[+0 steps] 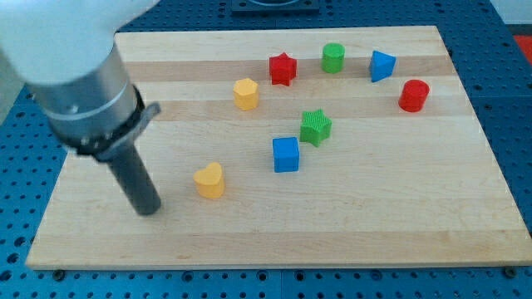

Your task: Push the green circle slightly down

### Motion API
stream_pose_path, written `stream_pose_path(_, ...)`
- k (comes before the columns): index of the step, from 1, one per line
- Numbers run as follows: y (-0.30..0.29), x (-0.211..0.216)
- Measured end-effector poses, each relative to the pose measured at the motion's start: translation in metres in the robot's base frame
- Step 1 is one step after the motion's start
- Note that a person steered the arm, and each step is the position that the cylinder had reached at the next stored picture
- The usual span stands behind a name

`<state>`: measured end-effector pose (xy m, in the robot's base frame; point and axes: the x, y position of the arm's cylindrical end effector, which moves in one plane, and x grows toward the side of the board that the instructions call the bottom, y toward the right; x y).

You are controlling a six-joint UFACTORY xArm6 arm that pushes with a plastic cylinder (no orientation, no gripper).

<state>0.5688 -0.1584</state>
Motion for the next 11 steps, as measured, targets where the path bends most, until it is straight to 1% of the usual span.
stream_pose_path(1,0.122,0.006)
stream_pose_path(2,0.253,-0.039)
stream_pose_path(3,0.357,-0.098)
stream_pose_path(4,0.420,-0.126)
stream_pose_path(5,0.404,-0.181)
stream_pose_path(9,0.402,-0.184)
stream_pose_path(10,0.430,-0.181)
stream_pose_path(11,0.488,-0.178)
